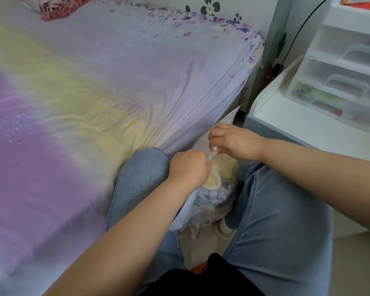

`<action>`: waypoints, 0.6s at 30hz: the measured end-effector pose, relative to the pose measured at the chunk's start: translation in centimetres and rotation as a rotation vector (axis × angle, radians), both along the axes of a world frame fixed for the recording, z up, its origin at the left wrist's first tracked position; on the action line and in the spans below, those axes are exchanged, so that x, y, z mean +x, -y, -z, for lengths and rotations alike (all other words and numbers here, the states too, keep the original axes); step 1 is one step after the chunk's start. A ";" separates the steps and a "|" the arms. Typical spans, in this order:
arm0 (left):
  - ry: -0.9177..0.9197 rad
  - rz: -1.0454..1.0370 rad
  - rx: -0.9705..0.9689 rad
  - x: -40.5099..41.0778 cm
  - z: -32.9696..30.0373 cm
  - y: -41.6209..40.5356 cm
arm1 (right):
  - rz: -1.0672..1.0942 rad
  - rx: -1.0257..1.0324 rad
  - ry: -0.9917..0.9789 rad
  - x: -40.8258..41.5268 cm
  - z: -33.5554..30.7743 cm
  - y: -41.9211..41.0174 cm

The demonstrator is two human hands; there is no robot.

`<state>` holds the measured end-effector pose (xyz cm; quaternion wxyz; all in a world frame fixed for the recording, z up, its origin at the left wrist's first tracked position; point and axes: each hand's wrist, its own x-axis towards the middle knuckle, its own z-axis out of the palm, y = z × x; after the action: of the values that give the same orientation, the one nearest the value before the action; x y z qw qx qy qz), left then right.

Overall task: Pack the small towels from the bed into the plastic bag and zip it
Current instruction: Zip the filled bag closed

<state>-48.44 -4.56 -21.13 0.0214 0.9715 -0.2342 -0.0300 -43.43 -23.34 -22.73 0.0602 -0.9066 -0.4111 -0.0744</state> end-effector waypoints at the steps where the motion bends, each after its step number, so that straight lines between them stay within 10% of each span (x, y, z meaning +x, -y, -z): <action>1: 0.024 0.009 0.000 -0.2 0.1 -0.2 | 0.010 0.005 -0.009 0.1 0.0 0.1; 18: 0.028 -0.011 -0.108 -0.1 0.8 -0.9 | 0.232 -0.038 -0.052 3.8 1.1 3.2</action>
<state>-48.56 -3.66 -21.91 0.0706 0.9706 -0.2303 -0.0034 -39.66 -26.53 -23.79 0.0444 -0.9507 -0.3029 -0.0497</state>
